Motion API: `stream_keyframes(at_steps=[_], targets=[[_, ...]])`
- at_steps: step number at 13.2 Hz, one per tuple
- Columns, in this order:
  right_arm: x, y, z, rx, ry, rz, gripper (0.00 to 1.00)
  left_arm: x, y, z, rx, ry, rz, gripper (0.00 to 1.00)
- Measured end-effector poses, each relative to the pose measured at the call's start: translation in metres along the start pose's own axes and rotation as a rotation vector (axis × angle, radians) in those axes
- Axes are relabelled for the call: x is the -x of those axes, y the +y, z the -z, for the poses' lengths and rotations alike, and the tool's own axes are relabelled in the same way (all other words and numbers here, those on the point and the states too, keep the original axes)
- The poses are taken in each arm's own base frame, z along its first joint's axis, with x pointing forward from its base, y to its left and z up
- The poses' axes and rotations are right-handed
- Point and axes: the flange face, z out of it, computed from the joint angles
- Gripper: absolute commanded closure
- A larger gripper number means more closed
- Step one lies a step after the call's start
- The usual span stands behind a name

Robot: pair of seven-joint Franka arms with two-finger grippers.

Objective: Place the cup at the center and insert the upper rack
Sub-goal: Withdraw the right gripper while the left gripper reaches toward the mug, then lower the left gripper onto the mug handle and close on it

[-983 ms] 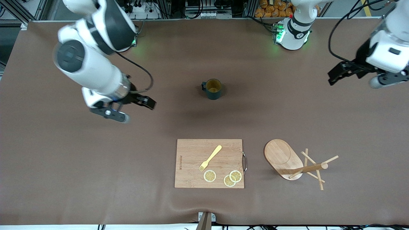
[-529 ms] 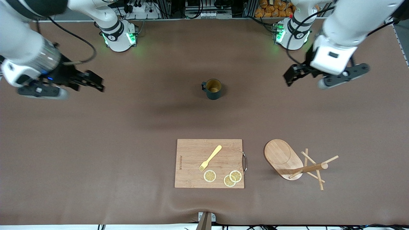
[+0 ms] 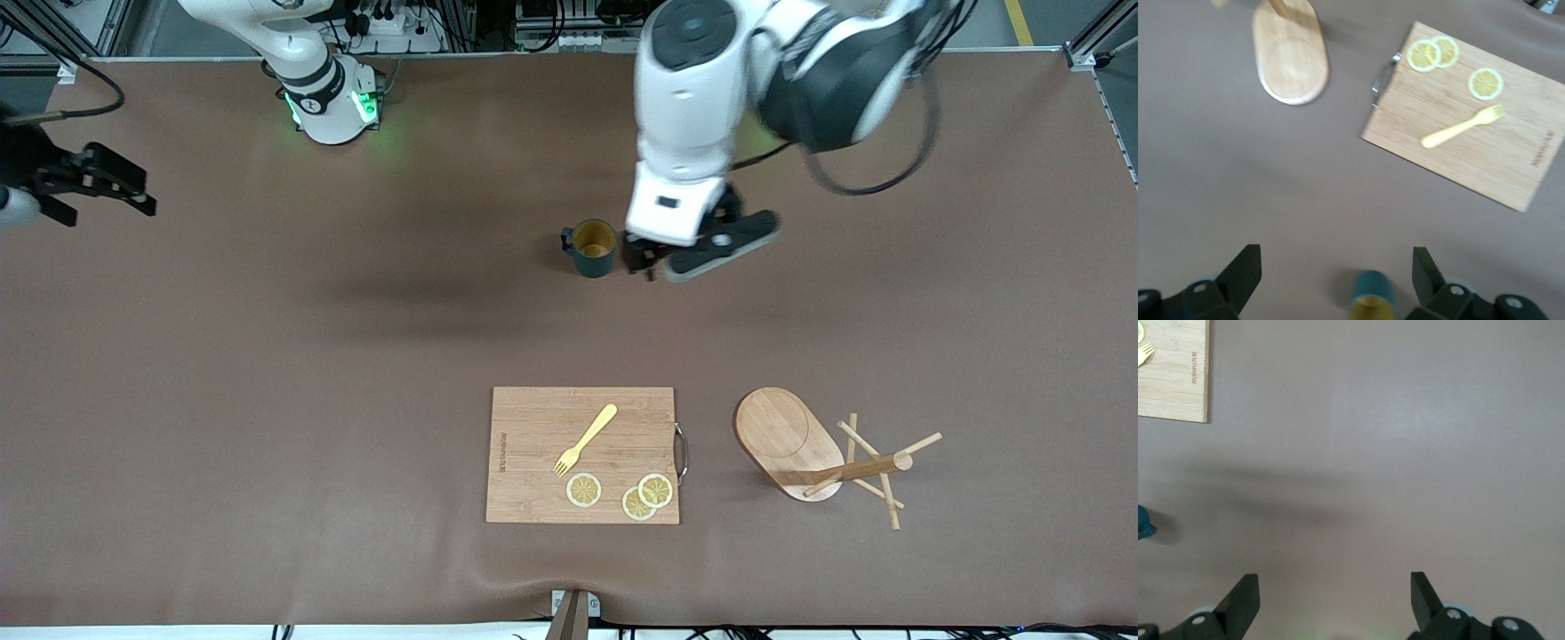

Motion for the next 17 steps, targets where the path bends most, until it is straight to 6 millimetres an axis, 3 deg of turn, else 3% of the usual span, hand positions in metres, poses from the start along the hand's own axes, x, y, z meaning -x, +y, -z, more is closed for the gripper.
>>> stream_keyframes(at_steps=[2, 5, 8, 12, 17], targets=[[-0.001, -0.013, 0.0, 0.002, -0.002, -0.003, 0.0, 0.03, 0.025, -0.016, 0.013, -0.018, 0.047, 0.0], [-0.001, -0.041, 0.002, 0.005, -0.012, -0.027, 0.0, 0.07, 0.045, -0.031, 0.0, -0.022, 0.071, 0.0], [0.0, -0.042, 0.009, 0.006, 0.001, -0.036, 0.0, 0.109, 0.07, -0.068, -0.029, 0.028, 0.099, 0.0], [-0.001, -0.04, 0.009, 0.018, 0.001, -0.047, 0.0, 0.178, 0.093, -0.125, -0.105, 0.117, 0.137, 0.0], [-0.001, -0.047, 0.008, 0.022, -0.001, -0.038, 0.0, 0.238, 0.102, -0.149, -0.119, 0.145, 0.242, 0.0]])
